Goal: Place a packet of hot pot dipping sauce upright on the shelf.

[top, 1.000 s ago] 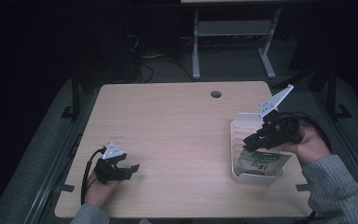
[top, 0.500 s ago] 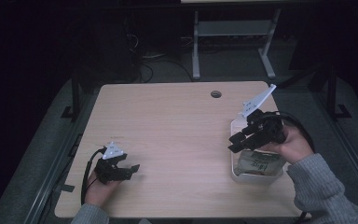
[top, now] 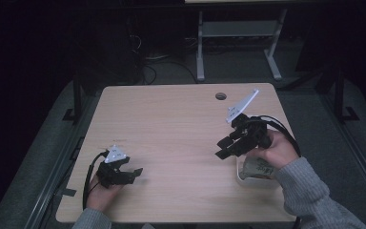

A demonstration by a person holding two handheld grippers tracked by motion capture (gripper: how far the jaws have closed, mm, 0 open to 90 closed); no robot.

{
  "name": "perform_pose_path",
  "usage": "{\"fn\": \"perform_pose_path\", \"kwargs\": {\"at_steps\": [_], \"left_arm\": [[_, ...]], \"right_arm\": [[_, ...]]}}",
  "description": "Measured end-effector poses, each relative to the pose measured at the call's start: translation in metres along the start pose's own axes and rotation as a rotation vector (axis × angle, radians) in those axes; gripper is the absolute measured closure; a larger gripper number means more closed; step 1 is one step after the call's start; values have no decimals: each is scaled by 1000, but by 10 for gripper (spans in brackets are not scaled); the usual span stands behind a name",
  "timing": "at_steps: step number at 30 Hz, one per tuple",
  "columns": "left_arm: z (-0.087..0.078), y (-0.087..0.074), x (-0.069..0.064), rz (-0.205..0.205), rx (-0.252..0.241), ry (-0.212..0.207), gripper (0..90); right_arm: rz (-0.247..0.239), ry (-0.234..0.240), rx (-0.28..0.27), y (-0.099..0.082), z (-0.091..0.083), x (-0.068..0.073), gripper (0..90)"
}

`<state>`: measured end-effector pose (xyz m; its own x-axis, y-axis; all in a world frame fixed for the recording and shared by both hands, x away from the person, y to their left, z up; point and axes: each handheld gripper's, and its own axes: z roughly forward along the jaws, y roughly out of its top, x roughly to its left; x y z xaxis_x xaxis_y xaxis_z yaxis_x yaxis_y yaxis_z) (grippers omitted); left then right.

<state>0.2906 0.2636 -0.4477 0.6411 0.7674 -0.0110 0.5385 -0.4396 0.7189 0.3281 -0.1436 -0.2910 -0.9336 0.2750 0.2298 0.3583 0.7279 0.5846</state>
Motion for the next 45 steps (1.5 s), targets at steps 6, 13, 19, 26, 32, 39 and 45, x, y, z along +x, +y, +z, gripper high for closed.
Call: {"fn": "perform_pose_path", "kwargs": {"at_steps": [6,13,19,26,32,39,45], "left_arm": [[0,0,0,1,1,0,290],[-1,0,0,0,-1,-1,291],[-1,0,0,1,-4,-2,289],[-1,0,0,2,-4,-4,289],[-2,0,0,9,-4,-6,289],[-2,0,0,10,-4,-7,289],[-2,1,-1,11,-6,-8,289]], "right_arm": [[6,10,-11,8,10,2,551],[-5,29,-16,19,23,5,538],[-16,42,-13,27,35,8,528],[-34,50,-13,38,50,14,525],[-54,64,-11,47,65,20,519],[-72,83,5,54,86,25,502],[-61,95,8,54,100,25,483]]}}
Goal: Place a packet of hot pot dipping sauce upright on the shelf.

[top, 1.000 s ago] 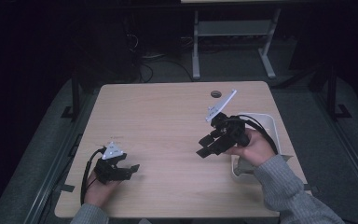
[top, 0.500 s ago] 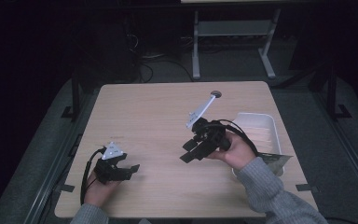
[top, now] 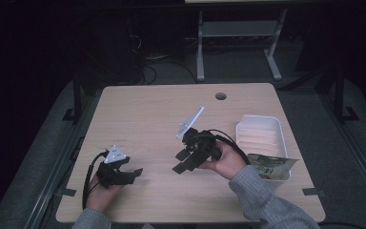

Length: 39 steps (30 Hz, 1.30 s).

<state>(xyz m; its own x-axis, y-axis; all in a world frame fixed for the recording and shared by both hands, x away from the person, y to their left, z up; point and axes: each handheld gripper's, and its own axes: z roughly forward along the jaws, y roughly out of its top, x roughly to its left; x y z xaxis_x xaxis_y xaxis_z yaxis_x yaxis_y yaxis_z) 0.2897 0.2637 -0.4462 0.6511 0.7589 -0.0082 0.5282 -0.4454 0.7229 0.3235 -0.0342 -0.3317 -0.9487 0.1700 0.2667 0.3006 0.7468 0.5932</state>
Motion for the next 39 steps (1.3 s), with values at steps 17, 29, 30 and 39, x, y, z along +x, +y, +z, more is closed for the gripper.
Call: {"fn": "perform_pose_path", "kwargs": {"at_steps": [17,29,30,39], "left_arm": [[0,0,-1,-2,-4,-4,287],[2,0,-2,1,-2,-7,286],[2,0,-2,1,-2,-7,285],[3,1,-2,4,6,-8,283]], "right_arm": [[1,16,43,-9,45,-4,466],[8,18,25,-30,62,-3,465],[8,18,25,-30,62,-3,465],[12,2,6,-59,70,4,460]]}}
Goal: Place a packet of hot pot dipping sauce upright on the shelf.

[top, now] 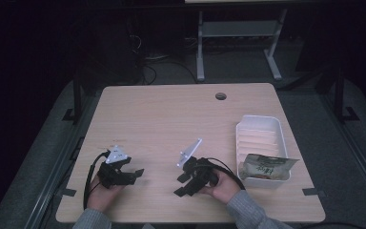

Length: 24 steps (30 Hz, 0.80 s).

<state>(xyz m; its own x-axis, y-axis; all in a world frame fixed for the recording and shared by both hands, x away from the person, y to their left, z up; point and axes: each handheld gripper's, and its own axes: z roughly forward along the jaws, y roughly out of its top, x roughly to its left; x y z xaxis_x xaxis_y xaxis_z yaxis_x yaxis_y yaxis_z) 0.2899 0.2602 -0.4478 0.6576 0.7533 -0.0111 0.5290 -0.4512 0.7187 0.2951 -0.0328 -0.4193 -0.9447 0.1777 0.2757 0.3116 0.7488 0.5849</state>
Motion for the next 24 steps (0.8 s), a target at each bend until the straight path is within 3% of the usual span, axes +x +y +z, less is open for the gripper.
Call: {"fn": "perform_pose_path", "kwargs": {"at_steps": [24], "left_arm": [[3,2,-4,18,3,-6,271]], "right_arm": [[53,-19,-98,-47,1,8,408]]}}
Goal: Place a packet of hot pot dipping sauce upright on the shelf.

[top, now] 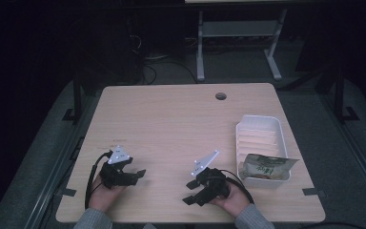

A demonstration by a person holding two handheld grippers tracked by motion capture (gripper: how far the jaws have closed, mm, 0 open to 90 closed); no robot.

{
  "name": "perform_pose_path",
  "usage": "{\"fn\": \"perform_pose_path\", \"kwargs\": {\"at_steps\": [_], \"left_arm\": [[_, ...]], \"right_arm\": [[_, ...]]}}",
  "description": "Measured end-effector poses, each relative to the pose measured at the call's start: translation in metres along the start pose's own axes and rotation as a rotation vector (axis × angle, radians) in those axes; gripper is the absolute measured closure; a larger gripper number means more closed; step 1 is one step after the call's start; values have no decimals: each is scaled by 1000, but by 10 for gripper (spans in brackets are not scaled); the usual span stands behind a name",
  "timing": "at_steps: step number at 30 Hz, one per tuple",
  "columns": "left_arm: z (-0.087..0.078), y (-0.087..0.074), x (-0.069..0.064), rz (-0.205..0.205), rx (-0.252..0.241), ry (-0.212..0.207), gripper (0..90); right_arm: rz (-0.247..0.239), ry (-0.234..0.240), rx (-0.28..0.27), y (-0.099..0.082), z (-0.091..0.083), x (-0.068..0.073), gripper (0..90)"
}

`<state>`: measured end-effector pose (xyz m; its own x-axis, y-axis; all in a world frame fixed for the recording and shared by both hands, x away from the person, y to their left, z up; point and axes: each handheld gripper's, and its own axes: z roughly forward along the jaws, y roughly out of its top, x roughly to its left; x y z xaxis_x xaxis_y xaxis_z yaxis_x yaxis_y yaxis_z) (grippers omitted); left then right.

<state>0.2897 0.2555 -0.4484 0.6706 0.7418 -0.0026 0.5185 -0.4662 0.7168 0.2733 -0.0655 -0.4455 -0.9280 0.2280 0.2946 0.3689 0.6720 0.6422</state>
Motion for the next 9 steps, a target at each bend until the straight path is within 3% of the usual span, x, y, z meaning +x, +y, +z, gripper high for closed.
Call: {"fn": "perform_pose_path", "kwargs": {"at_steps": [9], "left_arm": [[-3,0,0,0,-14,-2,269]], "right_arm": [[5,-44,-24,1,-2,1,397]]}}
